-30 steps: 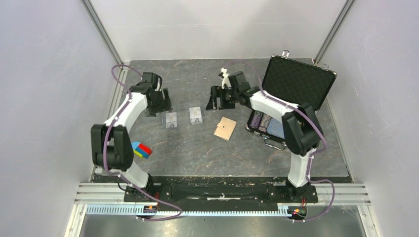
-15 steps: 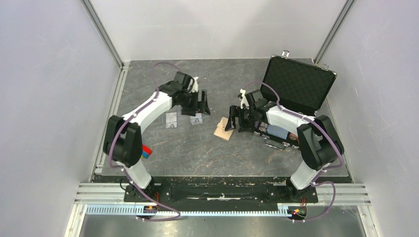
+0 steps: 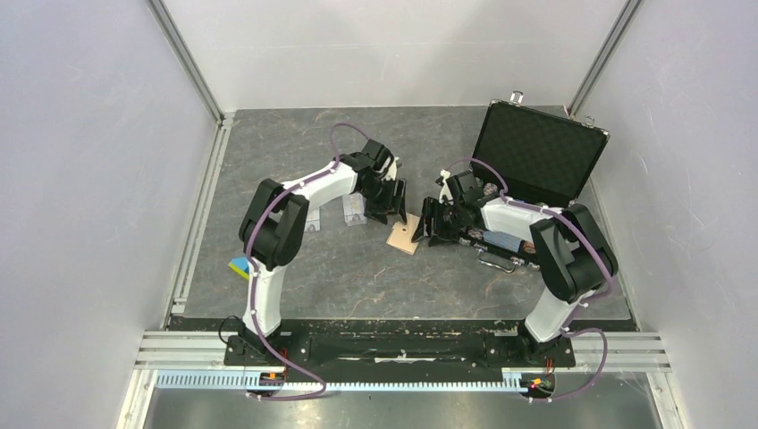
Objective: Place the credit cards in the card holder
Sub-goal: Pick up the card holder from the center of the board, then open the card holder.
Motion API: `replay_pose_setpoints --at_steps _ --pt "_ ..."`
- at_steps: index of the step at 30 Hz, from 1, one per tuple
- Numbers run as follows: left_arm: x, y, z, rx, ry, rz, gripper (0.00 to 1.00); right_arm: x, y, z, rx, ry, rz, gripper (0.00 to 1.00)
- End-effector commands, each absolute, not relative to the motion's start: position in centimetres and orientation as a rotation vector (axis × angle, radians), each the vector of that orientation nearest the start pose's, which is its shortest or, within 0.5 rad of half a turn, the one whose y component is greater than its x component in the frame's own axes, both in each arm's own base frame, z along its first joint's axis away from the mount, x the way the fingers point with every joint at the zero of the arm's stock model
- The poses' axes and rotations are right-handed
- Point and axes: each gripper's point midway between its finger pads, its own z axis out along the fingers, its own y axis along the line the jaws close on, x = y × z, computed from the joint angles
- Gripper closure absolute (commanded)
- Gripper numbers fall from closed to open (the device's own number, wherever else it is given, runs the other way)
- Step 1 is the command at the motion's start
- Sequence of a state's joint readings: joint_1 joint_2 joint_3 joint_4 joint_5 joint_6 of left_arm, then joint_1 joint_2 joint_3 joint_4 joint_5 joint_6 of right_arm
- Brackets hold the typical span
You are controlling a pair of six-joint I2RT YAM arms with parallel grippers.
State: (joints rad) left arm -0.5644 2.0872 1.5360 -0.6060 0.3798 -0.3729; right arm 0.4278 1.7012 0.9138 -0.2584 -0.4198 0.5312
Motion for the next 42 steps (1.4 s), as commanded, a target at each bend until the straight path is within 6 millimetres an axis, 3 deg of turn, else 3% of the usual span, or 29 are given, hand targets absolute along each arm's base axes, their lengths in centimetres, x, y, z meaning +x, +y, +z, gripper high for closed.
replay_pose_setpoints --at_steps 1,5,9,15,18,22,24,30,42 --pt "34.4 -30.9 4.0 0.299 2.838 -0.741 0.35 30.2 24.1 2.3 0.054 2.7 0.924 0.41" --pt "33.8 -31.1 3.5 0.25 2.875 -0.783 0.52 32.1 25.4 2.0 0.041 2.649 0.993 0.45" --pt "33.4 -32.2 3.8 0.235 2.879 -0.883 0.59 34.7 26.5 3.5 0.03 2.549 1.065 0.52" --pt "34.1 -31.9 4.8 0.198 2.853 -0.91 0.64 36.1 27.0 5.5 0.011 2.456 1.128 0.87" --pt "34.8 -31.4 6.1 0.175 2.818 -0.909 0.57 36.2 26.9 6.4 -0.013 2.433 1.141 1.0" --pt "35.8 -30.7 9.0 0.163 2.741 -0.899 0.37 36.5 26.5 8.3 -0.047 2.403 1.107 1.0" --pt "36.0 -30.3 10.4 0.176 2.707 -0.871 0.33 36.5 26.2 9.3 -0.073 2.4 1.077 1.0" --pt "36.4 -28.3 12.7 0.21 2.685 -0.687 0.3 36.1 25.1 11.9 -0.086 2.386 1.001 1.0" --pt "34.5 -31.9 12.7 0.348 2.695 -0.725 0.32 34.6 25.1 13.1 -0.075 2.394 0.996 1.0"
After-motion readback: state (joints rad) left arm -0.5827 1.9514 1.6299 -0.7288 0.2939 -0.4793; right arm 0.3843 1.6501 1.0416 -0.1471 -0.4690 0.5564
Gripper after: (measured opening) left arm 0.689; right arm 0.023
